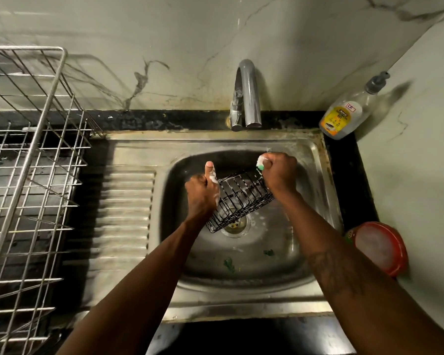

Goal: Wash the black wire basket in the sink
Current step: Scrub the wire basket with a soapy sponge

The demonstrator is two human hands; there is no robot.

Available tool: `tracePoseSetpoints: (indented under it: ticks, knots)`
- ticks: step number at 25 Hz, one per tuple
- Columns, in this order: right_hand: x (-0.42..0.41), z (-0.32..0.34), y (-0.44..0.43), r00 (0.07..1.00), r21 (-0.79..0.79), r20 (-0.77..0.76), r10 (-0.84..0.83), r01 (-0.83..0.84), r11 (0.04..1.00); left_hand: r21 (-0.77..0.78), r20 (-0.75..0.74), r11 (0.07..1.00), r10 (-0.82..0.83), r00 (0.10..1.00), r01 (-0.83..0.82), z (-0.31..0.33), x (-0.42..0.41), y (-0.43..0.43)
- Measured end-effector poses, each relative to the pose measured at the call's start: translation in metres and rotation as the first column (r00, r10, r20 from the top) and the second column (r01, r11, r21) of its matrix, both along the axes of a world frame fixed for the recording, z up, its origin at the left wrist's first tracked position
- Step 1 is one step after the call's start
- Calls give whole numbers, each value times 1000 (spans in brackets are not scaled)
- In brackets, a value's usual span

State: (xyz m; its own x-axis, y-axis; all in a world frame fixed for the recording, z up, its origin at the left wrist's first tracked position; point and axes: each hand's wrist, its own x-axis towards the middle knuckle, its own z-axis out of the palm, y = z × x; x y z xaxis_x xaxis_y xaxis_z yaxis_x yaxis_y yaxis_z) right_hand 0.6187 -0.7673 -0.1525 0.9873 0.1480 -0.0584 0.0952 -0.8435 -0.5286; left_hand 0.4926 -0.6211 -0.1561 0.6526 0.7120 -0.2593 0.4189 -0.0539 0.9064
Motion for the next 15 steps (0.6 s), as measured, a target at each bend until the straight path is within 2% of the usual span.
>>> tracePoseSetpoints:
  ticks: [2,3,5,6,7,9,11,13,15]
  knots:
    - [-16,2,19,998,14,5,67,-67,998,9,8,1000,-21,1000,21,4,3,-2]
    - [-33,4,30,980,58,45,196,-198,978,35,6,999,-33,999,33,5,4,-2]
    - [-68,1,42,851,0,186,491,-500,866,96,-23,995,-25,999,27,9,4,1]
    - [-72,-4,39,804,-19,211,557,-566,824,112,-35,994,-14,999,18,10,2,2]
    - [-64,-5,32,826,-7,184,533,-542,841,105,-35,994,-10,999,13,12,0,2]
    - [-29,-18,13,918,-106,131,374,-362,926,56,-15,998,-1,1000,2,10,-2,2]
    - [9,-24,-7,976,-210,71,205,-186,960,26,-12,1000,9,1000,-9,11,-2,1]
    - [29,-21,-17,993,-283,40,111,-96,954,25,-27,1000,7,1000,-7,10,1,0]
    - [19,-12,-9,996,-256,24,85,-76,964,-12,-18,1000,-3,1000,3,14,5,-1]
